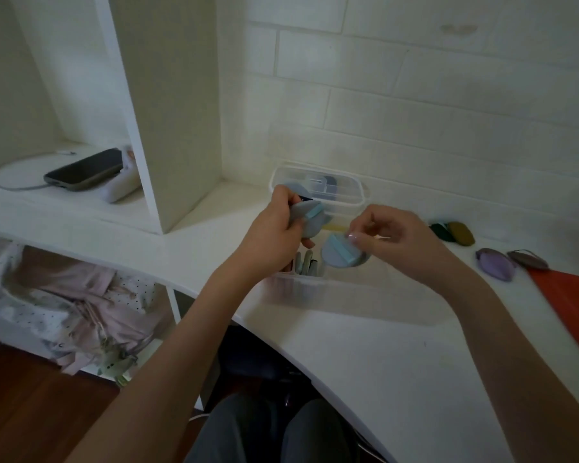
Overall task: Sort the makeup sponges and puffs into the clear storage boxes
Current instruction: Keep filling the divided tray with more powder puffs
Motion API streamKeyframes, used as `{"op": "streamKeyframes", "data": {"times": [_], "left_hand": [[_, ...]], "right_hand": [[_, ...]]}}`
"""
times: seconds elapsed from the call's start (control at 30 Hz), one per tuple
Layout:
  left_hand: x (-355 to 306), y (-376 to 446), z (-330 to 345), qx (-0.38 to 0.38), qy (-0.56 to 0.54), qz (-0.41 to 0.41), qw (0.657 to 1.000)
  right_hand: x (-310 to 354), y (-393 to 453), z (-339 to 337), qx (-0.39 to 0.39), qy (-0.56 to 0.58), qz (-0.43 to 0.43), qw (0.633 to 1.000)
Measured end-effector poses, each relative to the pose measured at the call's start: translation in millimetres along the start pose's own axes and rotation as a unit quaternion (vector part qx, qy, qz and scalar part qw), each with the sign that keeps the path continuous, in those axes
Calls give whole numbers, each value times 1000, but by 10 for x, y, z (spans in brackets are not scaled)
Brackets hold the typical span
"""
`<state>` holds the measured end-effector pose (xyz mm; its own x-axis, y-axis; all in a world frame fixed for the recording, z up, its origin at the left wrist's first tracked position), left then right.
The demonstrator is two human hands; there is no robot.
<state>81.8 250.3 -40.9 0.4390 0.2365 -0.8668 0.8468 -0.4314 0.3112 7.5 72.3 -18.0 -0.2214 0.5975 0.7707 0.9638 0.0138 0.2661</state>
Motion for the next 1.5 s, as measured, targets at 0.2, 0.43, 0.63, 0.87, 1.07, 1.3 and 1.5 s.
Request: {"op": "streamKeyframes", "data": {"times": [0.2,0.43,0.63,0.87,1.07,1.3,1.5], "left_hand": [[-14,-8,-8,-4,-8,-12,1000],[-7,3,2,-14,-16,-11,1000],[23,30,0,-25,28,1,999],[36,37,-1,-31,24,-4,999],[72,52,-15,-47,-7,-18,999],[55,46,1,-66,-38,-9,997],[70,47,8,-59,-72,-10,996]], "right_hand": [[-41,29,3,9,0,-30,1000],[182,39,233,51,-175,-96,978],[221,97,403,67,-330,-75,938],[487,239,473,175,-458,64,869],[516,303,561,179,-491,72,850],[301,184,380,98,-272,47,956],[217,211,225,-52,-34,-14,998]]}}
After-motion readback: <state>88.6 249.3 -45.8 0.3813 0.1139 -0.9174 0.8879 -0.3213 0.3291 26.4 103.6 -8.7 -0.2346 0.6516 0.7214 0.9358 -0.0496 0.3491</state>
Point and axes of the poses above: each hand's wrist, its own y-axis towards the middle knuckle, its own z-axis out of the palm, x = y × z, the point moved 2 cm from there along y, towards the middle knuckle, and after that the axes turned 2 degrees about -y, right-handed, at the moved point
